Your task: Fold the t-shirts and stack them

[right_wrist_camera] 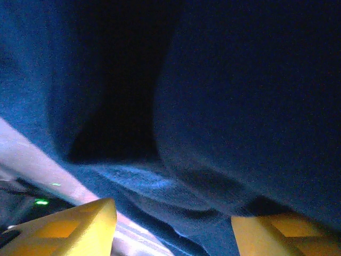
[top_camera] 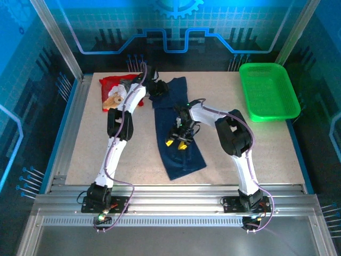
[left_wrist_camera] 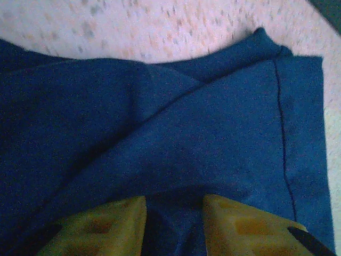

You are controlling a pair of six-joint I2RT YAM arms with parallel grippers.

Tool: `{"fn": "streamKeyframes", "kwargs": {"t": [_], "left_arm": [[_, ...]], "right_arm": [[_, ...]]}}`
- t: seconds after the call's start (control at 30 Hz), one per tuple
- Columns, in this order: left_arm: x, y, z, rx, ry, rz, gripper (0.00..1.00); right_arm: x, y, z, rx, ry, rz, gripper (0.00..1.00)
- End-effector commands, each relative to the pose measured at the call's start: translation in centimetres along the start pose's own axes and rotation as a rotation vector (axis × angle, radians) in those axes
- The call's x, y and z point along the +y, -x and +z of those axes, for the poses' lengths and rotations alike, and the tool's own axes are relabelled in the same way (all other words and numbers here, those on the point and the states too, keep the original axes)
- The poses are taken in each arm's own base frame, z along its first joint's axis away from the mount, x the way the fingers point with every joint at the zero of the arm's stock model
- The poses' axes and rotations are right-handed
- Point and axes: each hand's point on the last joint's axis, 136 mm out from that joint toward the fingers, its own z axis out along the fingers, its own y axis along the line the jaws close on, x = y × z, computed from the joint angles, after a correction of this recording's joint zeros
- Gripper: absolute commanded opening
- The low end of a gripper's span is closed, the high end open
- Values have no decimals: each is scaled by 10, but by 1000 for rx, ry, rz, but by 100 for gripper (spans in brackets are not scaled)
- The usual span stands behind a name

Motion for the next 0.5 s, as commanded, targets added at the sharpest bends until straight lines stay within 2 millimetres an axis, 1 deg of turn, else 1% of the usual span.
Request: {"fn": "streamKeyframes", "kwargs": {"t": [0.0,0.07,0.1,0.17,0.2,0.27,0.3,0.37,0.43,0.47], "left_arm": [[31,4,20,4,-4,-89,35],[27,13,15,-11,-39,-93,35],[21,19,11,-20,-68,-96,36],[0,31,-3,-38,-144,-88,44],[-13,38,-15,-52,-178,-74,48],[-40,52,-45,-88,-221,-36,59],[-53,59,-63,-108,-240,-16,64],[-77,69,-103,-141,-276,11,71],[-94,73,-141,-155,-301,27,73],[-102,71,-161,-157,-300,42,73]], "right_arm": [[19,9,42,34,118,116,61],[32,8,43,27,157,145,61],[41,9,43,18,181,154,63],[54,11,35,1,214,156,66],[61,12,28,-13,224,144,68],[71,12,8,-47,228,101,72],[77,9,-7,-66,227,62,75],[82,-1,-32,-103,202,-19,78],[79,-14,-55,-135,154,-97,80],[74,-22,-65,-150,128,-136,81]]}}
